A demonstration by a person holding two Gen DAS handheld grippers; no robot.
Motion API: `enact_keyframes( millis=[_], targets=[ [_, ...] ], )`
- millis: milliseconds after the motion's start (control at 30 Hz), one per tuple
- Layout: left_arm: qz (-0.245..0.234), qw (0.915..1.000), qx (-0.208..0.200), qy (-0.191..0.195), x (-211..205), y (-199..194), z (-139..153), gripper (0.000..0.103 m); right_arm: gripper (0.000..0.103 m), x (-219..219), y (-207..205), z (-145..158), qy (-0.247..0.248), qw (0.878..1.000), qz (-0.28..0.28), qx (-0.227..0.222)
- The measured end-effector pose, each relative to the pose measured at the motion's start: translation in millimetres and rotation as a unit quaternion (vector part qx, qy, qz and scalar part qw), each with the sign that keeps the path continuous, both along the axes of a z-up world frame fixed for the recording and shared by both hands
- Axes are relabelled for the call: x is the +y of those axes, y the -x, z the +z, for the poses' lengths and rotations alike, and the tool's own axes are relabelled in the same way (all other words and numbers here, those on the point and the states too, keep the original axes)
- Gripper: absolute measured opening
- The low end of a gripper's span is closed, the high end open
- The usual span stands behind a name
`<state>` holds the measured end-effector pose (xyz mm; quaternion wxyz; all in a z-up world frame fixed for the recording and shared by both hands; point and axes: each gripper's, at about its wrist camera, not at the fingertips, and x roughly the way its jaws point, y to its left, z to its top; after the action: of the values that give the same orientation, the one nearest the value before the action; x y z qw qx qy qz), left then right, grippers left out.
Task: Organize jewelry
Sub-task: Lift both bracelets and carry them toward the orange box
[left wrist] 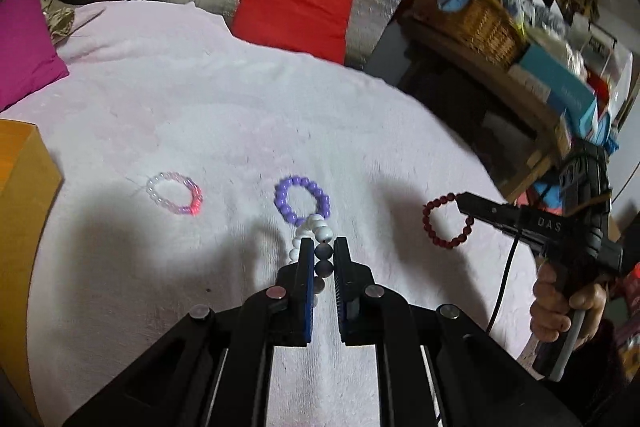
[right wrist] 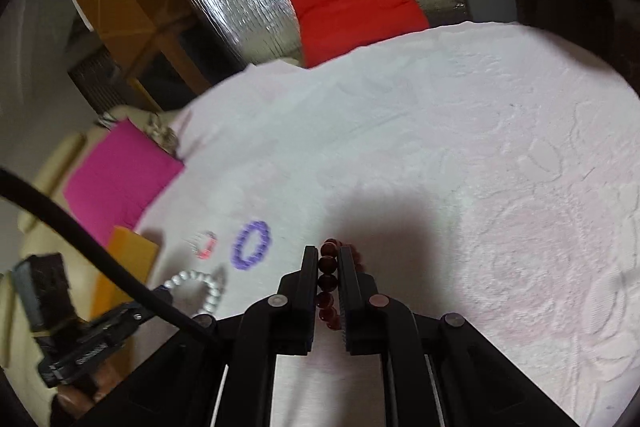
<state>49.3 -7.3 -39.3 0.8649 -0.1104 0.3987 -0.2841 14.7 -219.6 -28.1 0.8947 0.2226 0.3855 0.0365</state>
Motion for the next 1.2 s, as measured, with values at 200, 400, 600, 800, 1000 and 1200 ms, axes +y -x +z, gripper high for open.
enact_keyframes(
  millis=[200, 400, 600, 800, 1000, 1200],
  targets=[
    [0.025, 0.9995, -0.007, 0.017, 15.0, -1.5, 6.1, 0.01, 0.01, 12.6, -1.3, 11.2, -0.021, 0.999, 0.015, -0.024],
    [0.036, 0.9991, -0.012, 0.02, 22.5, -3.3, 9.4, 0.01, 0.01, 30.2, -1.1, 14.8, -0.013, 0.999, 0.028, -0.03],
    [0.046, 0.9986, -0.018, 0.019, 28.4, -1.9, 14.0, 0.01, 0.01, 42.7, -1.0, 18.8, -0.003, 0.999, 0.037, -0.032],
    [0.056, 0.9976, -0.032, 0.027, 37.7, 3.8, 23.3, 0.01, 0.01, 54.5, -0.8, 22.8, 0.006, 0.998, 0.046, -0.032],
    [0.059, 0.9977, -0.032, 0.007, 37.5, 7.8, 22.3, 0.01, 0.01, 72.2, -0.7, 24.0, 0.016, 0.998, 0.059, -0.031],
    [0.065, 0.9969, -0.041, -0.014, 38.9, 10.7, 24.0, 0.01, 0.01, 84.8, -4.5, 14.7, 0.028, 0.998, 0.062, -0.011]
  ],
)
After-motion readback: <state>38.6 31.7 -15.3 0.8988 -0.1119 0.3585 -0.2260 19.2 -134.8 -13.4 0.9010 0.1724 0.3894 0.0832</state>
